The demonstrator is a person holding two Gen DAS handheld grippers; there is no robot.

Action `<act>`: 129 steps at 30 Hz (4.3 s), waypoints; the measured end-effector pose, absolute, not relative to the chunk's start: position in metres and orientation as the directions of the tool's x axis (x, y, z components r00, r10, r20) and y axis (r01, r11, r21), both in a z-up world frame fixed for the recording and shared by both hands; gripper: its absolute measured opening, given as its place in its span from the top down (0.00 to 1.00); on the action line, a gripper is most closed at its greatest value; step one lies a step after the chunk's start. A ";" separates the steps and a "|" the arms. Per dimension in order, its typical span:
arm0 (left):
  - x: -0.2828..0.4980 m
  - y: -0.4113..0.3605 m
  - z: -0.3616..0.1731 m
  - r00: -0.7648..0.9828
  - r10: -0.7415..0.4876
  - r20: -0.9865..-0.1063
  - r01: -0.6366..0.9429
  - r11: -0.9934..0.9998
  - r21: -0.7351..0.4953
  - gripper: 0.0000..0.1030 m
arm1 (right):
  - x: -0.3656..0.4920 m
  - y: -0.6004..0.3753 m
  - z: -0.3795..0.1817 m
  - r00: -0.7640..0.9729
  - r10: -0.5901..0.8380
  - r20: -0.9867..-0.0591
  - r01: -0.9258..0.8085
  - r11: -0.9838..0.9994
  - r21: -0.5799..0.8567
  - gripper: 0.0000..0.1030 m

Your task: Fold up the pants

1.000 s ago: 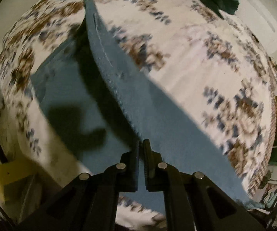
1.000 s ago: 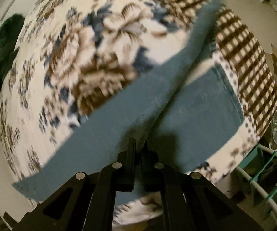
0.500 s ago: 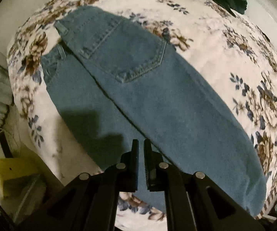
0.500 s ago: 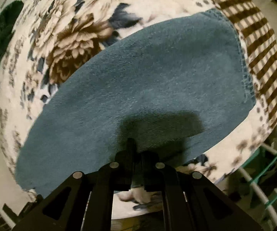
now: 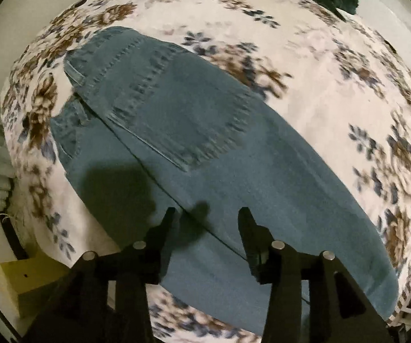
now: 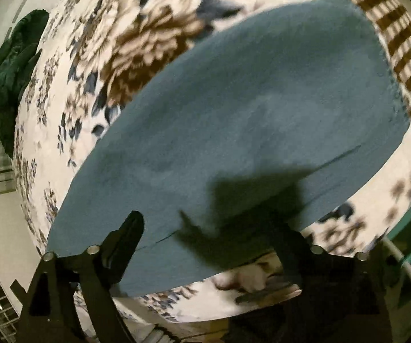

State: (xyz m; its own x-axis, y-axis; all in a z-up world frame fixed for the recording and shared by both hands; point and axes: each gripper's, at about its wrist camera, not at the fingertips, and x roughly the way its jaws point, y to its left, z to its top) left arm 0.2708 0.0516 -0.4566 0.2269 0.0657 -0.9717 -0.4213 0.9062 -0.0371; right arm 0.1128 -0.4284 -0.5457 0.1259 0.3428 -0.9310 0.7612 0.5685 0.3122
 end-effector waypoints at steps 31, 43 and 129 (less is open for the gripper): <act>0.295 0.215 -0.489 0.277 -0.018 -0.961 -0.583 0.791 -0.183 0.94 | 0.126 -0.373 -0.597 0.265 0.266 -0.927 0.852 0.385 0.354 0.92; 0.244 0.227 -0.468 0.259 -0.021 -0.966 -0.605 0.776 -0.180 0.99 | 0.083 -0.381 -0.551 0.242 0.292 -0.925 0.820 0.448 0.356 0.93; 0.269 0.310 -0.533 0.073 0.017 -0.997 -0.538 0.842 -0.025 0.32 | 0.047 -0.280 -0.623 0.072 0.392 -0.917 0.888 0.393 0.238 0.77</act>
State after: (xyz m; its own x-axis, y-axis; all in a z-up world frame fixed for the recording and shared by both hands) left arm 0.2694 0.3098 -0.5333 0.0725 0.0166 -0.9972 -0.5383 0.8424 -0.0251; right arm 0.0466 -0.2799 -0.6230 0.0723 0.3916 -0.9173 0.8881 0.3934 0.2379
